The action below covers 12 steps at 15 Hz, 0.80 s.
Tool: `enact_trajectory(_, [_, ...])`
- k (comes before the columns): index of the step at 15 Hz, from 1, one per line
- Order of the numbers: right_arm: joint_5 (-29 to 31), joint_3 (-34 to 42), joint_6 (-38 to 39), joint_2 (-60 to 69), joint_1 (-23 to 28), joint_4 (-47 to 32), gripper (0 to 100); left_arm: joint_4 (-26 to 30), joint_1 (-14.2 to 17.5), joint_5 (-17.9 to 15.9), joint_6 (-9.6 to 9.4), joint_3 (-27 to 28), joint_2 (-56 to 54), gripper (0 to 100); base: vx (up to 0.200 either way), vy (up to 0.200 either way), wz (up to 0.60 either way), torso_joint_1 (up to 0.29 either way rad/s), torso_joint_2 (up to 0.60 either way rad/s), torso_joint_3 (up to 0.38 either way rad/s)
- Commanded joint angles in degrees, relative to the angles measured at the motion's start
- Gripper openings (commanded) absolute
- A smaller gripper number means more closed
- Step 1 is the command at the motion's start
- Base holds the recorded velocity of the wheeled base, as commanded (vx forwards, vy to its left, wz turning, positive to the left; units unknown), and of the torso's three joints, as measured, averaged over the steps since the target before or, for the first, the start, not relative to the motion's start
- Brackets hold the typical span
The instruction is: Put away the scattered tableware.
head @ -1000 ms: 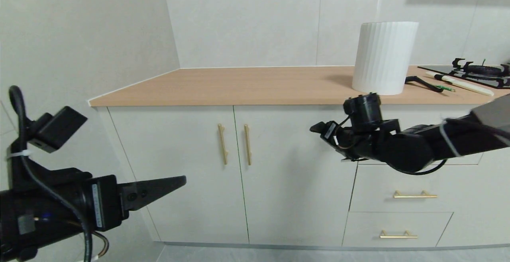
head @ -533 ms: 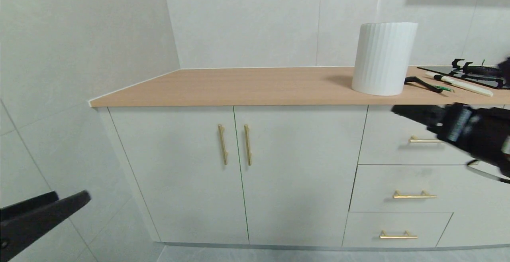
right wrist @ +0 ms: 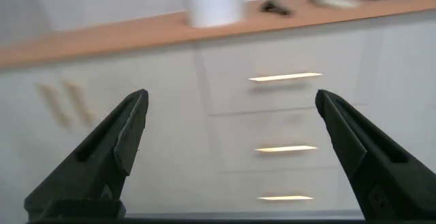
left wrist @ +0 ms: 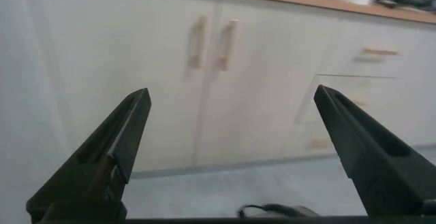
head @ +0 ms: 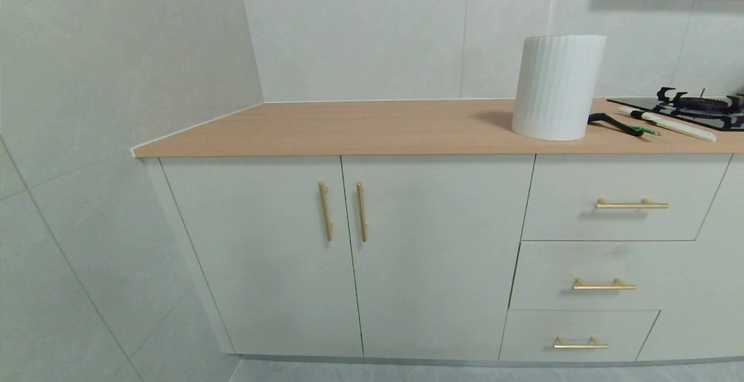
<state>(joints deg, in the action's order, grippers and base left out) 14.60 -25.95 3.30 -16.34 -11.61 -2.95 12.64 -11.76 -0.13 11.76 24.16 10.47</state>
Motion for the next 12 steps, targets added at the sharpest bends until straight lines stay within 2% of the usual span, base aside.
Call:
enact_trajectory(1, [4.2,1.52,-3.13,10.53,5.37,-3.91,100,0.63,1.74,5.23,-1.66,-1.05,-4.93,100,0.0,0.0,0.0,0.0,0.0,0.0])
enact_trajectory(2, [4.82,1.96,-3.66,10.71,6.86,-4.34,100,0.54,2.71,6.99,-4.21,-1.31,-4.93,100,0.0,0.0,0.0,0.0,0.0,0.0])
enact_trajectory(3, [3.94,2.84,-4.36,12.47,11.34,-4.43,100,0.45,5.17,7.43,-6.14,-1.31,-4.93,100,0.0,0.0,0.0,0.0,0.0,0.0])
enact_trajectory(4, [3.41,3.28,-4.53,13.08,12.75,-4.43,100,0.45,5.61,7.43,-6.4,-1.31,-4.93,100,0.0,0.0,0.0,0.0,0.0,0.0])
enact_trajectory(5, [3.5,6.53,-5.15,13.61,12.92,-3.38,100,0.54,9.3,7.08,-7.98,-1.49,-6.08,100,0.0,0.0,0.0,0.0,0.0,0.0])
enact_trajectory(6, [3.94,8.2,-5.15,13.7,12.84,-2.5,100,0.63,11.32,6.37,-9.22,-3.24,-8.45,100,0.0,0.0,0.0,0.0,0.0,0.0])
enact_trajectory(7, [3.68,11.28,-5.41,14.67,12.66,-2.06,100,0.37,12.2,6.46,-10.97,-6.06,-9.68,100,0.0,0.0,0.0,0.0,0.0,0.0])
enact_trajectory(8, [3.41,15.06,-6.29,16.25,11.96,-1.71,100,-0.51,12.2,7.87,-11.85,-9.22,-10.12,100,0.0,0.0,0.0,0.0,0.0,0.0])
enact_trajectory(10, [3.33,21.12,-6.56,16.25,11.87,0.93,100,-3.15,12.12,8.13,-12.82,-13.61,-10.47,100,0.0,0.0,0.0,0.0,0.0,0.0])
enact_trajectory(11, [2.18,25.95,-6.47,16.25,11.87,7.17,100,-11.41,12.12,8.13,-13.87,-19.59,-10.47,100,0.0,0.0,0.0,0.0,0.0,0.0])
enact_trajectory(12, [-0.54,25.87,-6.29,16.25,11.87,6.03,100,-16.95,12.12,8.04,-14.14,-23.46,-10.47,100,0.0,0.0,0.0,0.0,0.0,0.0])
